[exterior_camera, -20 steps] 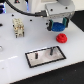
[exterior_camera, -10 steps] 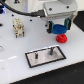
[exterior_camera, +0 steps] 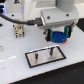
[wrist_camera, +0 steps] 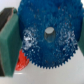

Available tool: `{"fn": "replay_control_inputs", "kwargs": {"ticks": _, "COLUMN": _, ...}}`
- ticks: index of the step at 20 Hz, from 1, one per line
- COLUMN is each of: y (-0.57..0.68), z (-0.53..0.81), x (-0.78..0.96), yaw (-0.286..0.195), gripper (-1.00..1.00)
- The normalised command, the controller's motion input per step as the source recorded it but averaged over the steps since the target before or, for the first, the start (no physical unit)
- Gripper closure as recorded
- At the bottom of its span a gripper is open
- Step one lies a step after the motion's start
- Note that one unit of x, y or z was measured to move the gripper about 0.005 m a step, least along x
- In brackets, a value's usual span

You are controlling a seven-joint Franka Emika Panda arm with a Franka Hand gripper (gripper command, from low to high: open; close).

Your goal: Insert the blue gear onto the right peg, followed by the red gear

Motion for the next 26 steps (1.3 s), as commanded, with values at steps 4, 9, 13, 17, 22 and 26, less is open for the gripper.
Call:
{"fn": "replay_control_inputs", "kwargs": {"ticks": 4, "y": -0.18, "z": 0.01, "x": 0.52, "yaw": 0.000, "gripper": 1.00}}
{"fn": "replay_control_inputs", "kwargs": {"ticks": 9, "y": -0.16, "z": -0.01, "x": 0.37, "yaw": 0.000, "gripper": 1.00}}
{"fn": "replay_control_inputs", "kwargs": {"ticks": 13, "y": -0.15, "z": -0.06, "x": 0.22, "yaw": 0.000, "gripper": 1.00}}
{"fn": "replay_control_inputs", "kwargs": {"ticks": 17, "y": -0.12, "z": 0.02, "x": 0.16, "yaw": 0.000, "gripper": 1.00}}
{"fn": "replay_control_inputs", "kwargs": {"ticks": 22, "y": -0.02, "z": 0.25, "x": 0.09, "yaw": 0.000, "gripper": 1.00}}
{"fn": "replay_control_inputs", "kwargs": {"ticks": 26, "y": -0.06, "z": 0.19, "x": 0.07, "yaw": 0.000, "gripper": 1.00}}
